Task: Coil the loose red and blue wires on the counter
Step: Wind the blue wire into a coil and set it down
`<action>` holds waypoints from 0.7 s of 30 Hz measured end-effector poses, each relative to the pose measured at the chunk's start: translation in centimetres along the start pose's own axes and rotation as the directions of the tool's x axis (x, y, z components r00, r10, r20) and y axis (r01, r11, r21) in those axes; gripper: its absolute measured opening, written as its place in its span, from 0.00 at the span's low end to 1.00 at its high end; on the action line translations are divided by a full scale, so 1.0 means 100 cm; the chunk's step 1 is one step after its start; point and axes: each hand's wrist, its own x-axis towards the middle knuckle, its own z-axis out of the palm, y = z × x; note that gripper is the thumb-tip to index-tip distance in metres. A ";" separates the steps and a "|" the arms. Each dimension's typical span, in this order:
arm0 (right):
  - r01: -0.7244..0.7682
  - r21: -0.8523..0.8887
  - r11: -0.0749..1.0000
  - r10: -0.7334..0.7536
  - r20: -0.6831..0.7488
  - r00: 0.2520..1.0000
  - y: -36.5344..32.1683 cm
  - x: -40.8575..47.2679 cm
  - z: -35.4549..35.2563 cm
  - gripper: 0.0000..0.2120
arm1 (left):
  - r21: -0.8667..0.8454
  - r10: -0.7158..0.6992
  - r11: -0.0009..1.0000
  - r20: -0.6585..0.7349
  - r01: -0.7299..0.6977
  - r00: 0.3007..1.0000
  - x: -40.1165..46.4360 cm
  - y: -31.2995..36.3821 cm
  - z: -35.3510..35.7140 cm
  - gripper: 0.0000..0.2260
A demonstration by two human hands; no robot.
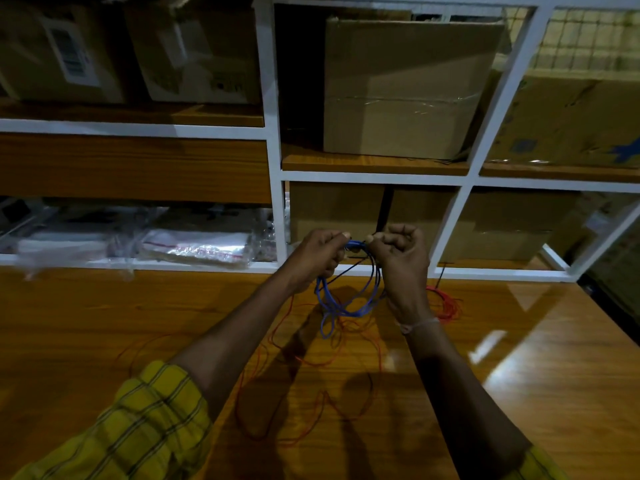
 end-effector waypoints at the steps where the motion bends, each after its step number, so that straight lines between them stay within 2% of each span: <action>1: 0.052 -0.056 0.997 -0.052 0.012 0.999 0.000 -0.003 0.000 0.18 | -0.020 -0.006 1.000 -0.004 0.006 1.000 0.000 0.001 0.000 0.11; 5: 0.304 -0.294 0.906 -0.280 0.119 0.952 0.009 -0.015 -0.001 0.05 | -0.093 -0.021 0.995 -0.019 0.019 1.000 0.002 0.004 0.000 0.10; 8: 0.437 -0.449 0.779 -0.416 0.152 0.897 0.016 -0.020 -0.001 0.04 | -0.128 -0.030 0.991 -0.019 0.027 0.999 0.005 0.005 0.001 0.09; 11: 0.486 -0.514 0.706 -0.484 0.151 0.862 0.015 -0.024 0.000 0.04 | -0.118 -0.043 0.992 -0.022 0.040 0.999 0.006 0.005 0.000 0.09; 16: 0.512 -0.564 0.648 -0.536 0.140 0.832 0.010 -0.021 0.002 0.04 | -0.127 -0.077 0.989 -0.018 0.074 0.997 0.007 0.004 0.001 0.12; 21: 0.549 -0.597 0.584 -0.547 0.210 0.810 0.013 -0.019 0.001 0.04 | -0.125 -0.072 0.990 -0.012 0.070 0.997 0.007 0.007 0.004 0.13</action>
